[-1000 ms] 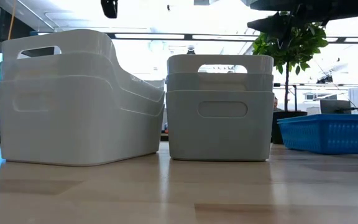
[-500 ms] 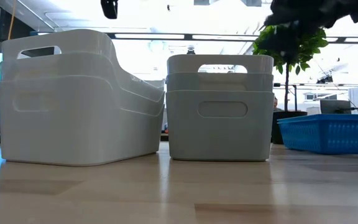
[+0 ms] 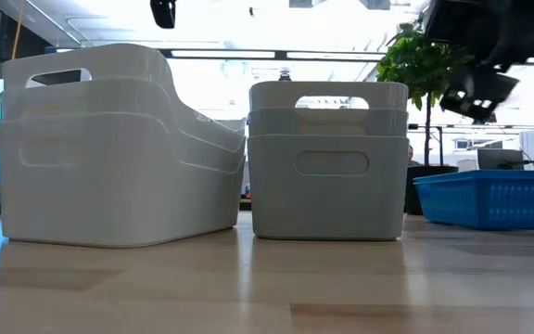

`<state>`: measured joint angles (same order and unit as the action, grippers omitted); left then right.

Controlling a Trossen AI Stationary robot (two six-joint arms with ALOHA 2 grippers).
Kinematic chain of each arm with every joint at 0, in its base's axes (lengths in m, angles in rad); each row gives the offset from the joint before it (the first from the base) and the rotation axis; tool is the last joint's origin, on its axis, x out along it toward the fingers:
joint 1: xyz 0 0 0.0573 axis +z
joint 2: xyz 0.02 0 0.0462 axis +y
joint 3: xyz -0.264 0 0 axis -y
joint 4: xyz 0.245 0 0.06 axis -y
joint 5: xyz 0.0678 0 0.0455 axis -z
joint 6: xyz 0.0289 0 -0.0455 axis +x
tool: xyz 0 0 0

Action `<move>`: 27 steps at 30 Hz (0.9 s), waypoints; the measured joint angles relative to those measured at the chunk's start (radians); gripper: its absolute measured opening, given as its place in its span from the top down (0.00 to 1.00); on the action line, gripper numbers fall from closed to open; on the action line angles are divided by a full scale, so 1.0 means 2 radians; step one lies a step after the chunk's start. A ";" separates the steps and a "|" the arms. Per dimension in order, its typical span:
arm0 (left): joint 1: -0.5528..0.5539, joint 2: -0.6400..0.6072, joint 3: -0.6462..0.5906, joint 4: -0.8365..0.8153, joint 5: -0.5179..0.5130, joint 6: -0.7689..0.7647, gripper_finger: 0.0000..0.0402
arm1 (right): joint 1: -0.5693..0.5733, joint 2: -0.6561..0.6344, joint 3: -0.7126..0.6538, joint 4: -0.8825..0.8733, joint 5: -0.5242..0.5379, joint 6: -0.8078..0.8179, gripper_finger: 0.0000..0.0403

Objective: Stack baskets by color
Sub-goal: Stack the bottom blue bin on top of the other top blue bins

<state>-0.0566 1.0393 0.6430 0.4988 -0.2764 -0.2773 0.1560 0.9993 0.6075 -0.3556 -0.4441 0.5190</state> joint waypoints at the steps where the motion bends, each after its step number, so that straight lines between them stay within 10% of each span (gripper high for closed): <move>1: 0.000 0.000 0.000 0.000 0.000 0.000 0.51 | 0.010 0.005 0.000 0.001 0.001 0.003 0.48; 27: 0.000 0.000 0.000 0.000 -0.009 -0.004 0.51 | 0.141 0.151 0.000 0.057 0.026 0.044 0.48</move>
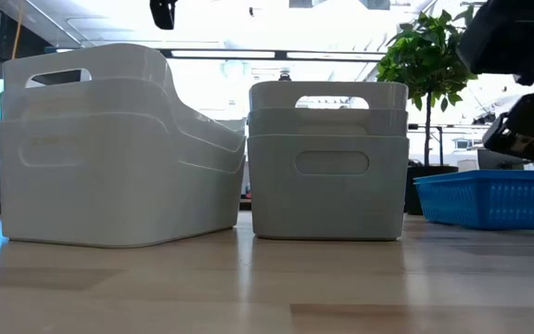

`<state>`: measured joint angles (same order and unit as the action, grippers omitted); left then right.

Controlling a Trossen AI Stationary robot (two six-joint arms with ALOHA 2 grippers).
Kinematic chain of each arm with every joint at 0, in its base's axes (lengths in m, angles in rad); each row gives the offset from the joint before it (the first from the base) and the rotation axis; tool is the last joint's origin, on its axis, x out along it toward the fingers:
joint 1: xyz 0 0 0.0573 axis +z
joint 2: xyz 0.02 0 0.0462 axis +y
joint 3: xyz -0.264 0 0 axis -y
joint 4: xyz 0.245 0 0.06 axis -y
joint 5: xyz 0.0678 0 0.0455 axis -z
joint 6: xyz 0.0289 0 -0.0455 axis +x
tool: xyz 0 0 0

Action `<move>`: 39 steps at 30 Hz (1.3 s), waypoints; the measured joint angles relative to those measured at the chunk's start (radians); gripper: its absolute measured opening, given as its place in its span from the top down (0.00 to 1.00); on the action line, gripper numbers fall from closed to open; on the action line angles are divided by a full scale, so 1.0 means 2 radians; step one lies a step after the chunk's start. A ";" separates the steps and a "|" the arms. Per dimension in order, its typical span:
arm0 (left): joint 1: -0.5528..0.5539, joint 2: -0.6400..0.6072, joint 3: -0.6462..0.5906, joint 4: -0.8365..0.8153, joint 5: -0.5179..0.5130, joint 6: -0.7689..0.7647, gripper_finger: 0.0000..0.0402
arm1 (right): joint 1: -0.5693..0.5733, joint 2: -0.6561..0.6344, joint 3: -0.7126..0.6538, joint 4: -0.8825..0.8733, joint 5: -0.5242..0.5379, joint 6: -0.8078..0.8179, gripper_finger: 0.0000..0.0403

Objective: Stack baskets by color
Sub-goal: Stack the bottom blue bin on top of the other top blue bins

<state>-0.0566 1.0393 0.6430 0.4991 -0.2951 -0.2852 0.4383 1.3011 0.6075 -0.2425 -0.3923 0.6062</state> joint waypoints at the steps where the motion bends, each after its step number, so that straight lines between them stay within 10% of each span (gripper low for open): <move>1: 0.000 0.000 0.000 0.000 0.000 0.000 0.51 | 0.002 0.004 0.000 0.002 0.000 0.000 0.48; 18: 0.000 0.000 0.000 0.000 0.000 0.000 0.51 | 0.033 0.057 0.000 0.021 0.026 0.013 0.49; 30: 0.000 0.000 0.000 0.000 0.000 0.000 0.51 | 0.034 0.057 0.000 0.021 0.049 0.030 0.96; 39: 0.000 0.000 0.000 0.000 0.000 0.000 0.51 | 0.027 0.037 0.000 0.089 -0.003 0.007 0.99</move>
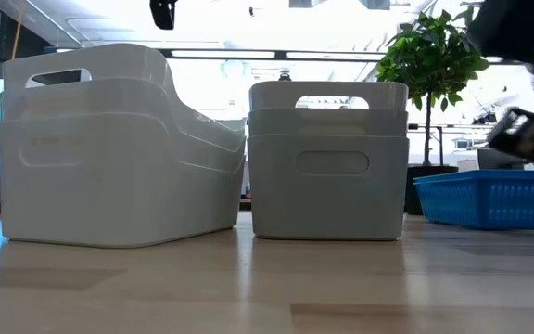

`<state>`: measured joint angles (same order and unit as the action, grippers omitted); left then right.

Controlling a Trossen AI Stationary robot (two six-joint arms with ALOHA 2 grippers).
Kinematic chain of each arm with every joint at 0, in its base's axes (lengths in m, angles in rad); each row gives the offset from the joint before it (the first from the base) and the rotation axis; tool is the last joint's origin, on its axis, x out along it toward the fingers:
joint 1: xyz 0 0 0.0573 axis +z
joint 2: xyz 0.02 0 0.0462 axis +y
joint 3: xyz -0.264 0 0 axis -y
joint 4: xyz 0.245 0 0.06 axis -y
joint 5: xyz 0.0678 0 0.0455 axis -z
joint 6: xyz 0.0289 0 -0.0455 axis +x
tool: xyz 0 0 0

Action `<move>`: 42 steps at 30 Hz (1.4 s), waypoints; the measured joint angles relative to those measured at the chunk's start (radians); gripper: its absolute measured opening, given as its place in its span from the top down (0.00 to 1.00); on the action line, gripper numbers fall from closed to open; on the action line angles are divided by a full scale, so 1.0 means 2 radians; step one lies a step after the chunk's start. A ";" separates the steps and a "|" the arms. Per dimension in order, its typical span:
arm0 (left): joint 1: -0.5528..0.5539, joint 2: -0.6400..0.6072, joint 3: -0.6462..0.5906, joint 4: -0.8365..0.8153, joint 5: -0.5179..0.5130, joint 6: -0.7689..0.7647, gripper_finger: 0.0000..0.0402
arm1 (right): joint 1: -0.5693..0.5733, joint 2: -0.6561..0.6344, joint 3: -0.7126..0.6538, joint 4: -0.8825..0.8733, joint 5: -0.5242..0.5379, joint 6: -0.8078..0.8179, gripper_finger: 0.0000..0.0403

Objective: Stack baskets by color
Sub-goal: Stack the bottom blue bin on top of the other top blue bins

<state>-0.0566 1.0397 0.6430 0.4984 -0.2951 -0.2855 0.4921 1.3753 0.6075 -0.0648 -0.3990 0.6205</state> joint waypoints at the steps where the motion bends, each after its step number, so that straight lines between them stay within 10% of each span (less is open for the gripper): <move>1: 0.000 0.000 0.000 0.000 0.000 0.000 0.51 | -0.004 -0.005 0.000 0.009 -0.002 -0.004 0.99; 16: 0.000 0.000 0.000 0.006 0.000 0.000 0.51 | -0.091 -0.055 0.000 0.195 0.001 -0.040 1.00; 30: 0.000 -0.062 0.000 0.005 -0.015 0.046 0.51 | -0.222 -0.055 0.000 0.318 0.170 -0.114 1.00; 42: 0.000 -0.155 0.000 -0.152 -0.025 0.040 0.51 | -0.293 -0.134 0.071 0.139 0.139 -0.238 1.00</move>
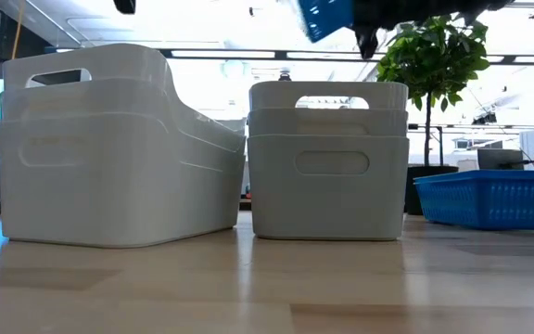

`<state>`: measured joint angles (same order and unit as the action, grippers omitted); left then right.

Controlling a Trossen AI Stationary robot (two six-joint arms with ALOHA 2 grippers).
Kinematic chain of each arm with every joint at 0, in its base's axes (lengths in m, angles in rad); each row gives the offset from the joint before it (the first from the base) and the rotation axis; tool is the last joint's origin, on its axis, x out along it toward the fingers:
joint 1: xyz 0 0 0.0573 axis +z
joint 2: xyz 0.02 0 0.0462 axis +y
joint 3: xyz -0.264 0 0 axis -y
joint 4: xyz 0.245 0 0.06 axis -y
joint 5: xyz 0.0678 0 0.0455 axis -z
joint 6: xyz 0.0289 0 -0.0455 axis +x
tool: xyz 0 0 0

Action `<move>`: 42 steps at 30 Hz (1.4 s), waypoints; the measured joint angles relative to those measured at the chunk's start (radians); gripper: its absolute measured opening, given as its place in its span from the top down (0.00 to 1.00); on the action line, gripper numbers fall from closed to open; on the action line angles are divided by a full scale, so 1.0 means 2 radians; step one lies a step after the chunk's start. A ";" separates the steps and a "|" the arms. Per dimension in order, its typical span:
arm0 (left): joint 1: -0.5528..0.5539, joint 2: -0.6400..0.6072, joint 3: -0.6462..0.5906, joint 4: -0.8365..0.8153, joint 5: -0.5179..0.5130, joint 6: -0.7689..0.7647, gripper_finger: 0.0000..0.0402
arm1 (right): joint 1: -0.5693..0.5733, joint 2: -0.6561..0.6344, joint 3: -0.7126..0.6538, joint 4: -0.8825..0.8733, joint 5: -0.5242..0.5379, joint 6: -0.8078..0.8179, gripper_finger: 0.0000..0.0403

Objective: Stack baskets by color
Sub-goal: Stack the bottom blue bin on top of the other top blue bins

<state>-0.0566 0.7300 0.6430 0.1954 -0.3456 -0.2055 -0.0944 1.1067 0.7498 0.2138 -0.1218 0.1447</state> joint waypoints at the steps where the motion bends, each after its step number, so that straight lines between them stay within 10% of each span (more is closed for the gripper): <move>1: 0.000 0.001 0.000 -0.014 0.009 0.000 0.51 | 0.000 -0.010 0.000 -0.010 -0.002 -0.014 1.00; 21: 0.000 0.006 0.000 -0.005 0.022 0.022 0.51 | 0.000 -0.053 0.001 -0.025 0.004 -0.033 1.00; 42: 0.000 0.006 0.000 -0.005 0.010 0.013 0.51 | -0.064 -0.057 0.227 -0.669 0.162 -0.063 1.00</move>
<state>-0.0563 0.7410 0.6426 0.1848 -0.3256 -0.1795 -0.2230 0.9932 1.2037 -1.1249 0.2016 0.0177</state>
